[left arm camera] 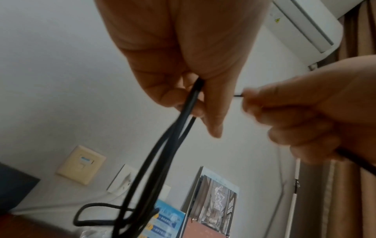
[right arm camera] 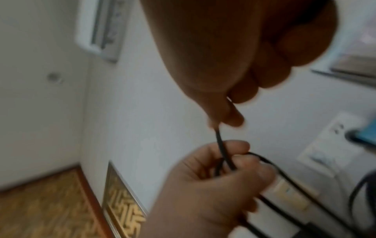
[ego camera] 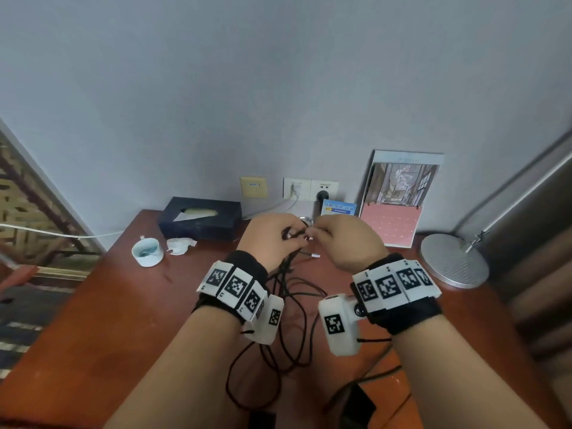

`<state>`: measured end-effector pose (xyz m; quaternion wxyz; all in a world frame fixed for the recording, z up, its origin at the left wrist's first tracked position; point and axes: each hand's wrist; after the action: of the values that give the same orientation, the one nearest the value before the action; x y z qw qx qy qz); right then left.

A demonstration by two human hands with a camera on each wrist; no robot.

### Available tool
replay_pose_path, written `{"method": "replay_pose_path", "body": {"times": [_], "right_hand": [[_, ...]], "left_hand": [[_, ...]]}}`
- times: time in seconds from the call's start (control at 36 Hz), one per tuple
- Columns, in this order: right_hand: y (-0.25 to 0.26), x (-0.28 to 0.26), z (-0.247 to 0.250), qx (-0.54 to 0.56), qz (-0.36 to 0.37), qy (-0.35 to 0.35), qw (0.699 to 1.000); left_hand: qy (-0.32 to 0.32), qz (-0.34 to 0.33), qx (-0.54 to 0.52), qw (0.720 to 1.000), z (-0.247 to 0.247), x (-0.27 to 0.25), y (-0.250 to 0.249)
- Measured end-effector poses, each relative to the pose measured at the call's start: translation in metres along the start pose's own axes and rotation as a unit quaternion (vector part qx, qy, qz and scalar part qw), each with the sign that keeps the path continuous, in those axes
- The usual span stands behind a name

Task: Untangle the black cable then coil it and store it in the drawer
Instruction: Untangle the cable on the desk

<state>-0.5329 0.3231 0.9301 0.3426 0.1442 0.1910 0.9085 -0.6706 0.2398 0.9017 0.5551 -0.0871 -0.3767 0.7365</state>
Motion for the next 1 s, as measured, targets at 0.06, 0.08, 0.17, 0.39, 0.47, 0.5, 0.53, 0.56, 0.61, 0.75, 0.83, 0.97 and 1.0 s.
{"method": "replay_pose_path", "body": {"times": [0.06,0.08,0.17,0.39,0.47,0.5,0.53,0.56,0.61,0.75,0.83,0.97,1.0], "right_hand": [[-0.003,-0.001,0.002,0.154,0.007,-0.097,0.983],[-0.001,-0.002,0.005,0.239,0.009,-0.152,0.959],[0.004,-0.003,0.021,0.432,0.012,-0.241,0.869],[-0.013,0.002,0.043,0.367,-0.022,-0.390,0.844],[-0.030,0.003,0.035,0.268,-0.084,-0.377,0.883],[-0.036,0.004,0.031,0.238,-0.109,-0.363,0.894],[-0.043,0.005,0.025,0.211,-0.131,-0.344,0.906],[-0.047,0.006,0.020,0.187,-0.147,-0.317,0.918],[-0.056,0.007,0.008,0.133,-0.160,-0.252,0.945],[-0.050,-0.003,-0.010,0.054,-0.202,-0.161,0.965],[-0.038,-0.007,-0.013,0.117,-0.123,-0.151,0.974],[-0.010,-0.009,-0.013,0.254,-0.005,-0.148,0.956],[-0.005,-0.010,-0.013,0.279,0.008,-0.138,0.950]], "left_hand": [[0.003,0.024,-0.004,1.000,0.001,-0.001,0.010],[0.004,0.039,-0.001,0.999,0.001,-0.001,0.015],[0.013,0.074,0.040,0.996,-0.001,-0.003,0.033],[-0.050,0.111,-0.042,0.992,-0.002,-0.007,0.044],[-0.060,0.102,-0.084,0.989,0.008,-0.003,0.036],[-0.063,0.091,-0.092,0.990,0.012,-0.002,0.033],[-0.068,0.084,-0.102,0.989,0.015,0.000,0.030],[-0.075,0.081,-0.117,0.987,0.019,0.001,0.027],[-0.090,0.080,-0.153,0.981,0.026,0.004,0.019],[-0.082,0.059,-0.236,0.966,0.046,0.004,-0.013],[-0.029,0.075,-0.354,0.932,0.048,0.003,-0.030],[0.040,0.049,-0.398,0.915,0.038,-0.001,-0.045],[0.052,0.032,-0.366,0.929,0.037,-0.003,-0.047]]}}
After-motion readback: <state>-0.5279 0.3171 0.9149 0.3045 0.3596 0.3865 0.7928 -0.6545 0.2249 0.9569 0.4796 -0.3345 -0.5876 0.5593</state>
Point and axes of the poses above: each hand's wrist, its own x-axis towards the middle knuckle, its own z-axis out of the back of the hand, y = z × x, and after that the axes turned 4 degrees about -y, right-handed
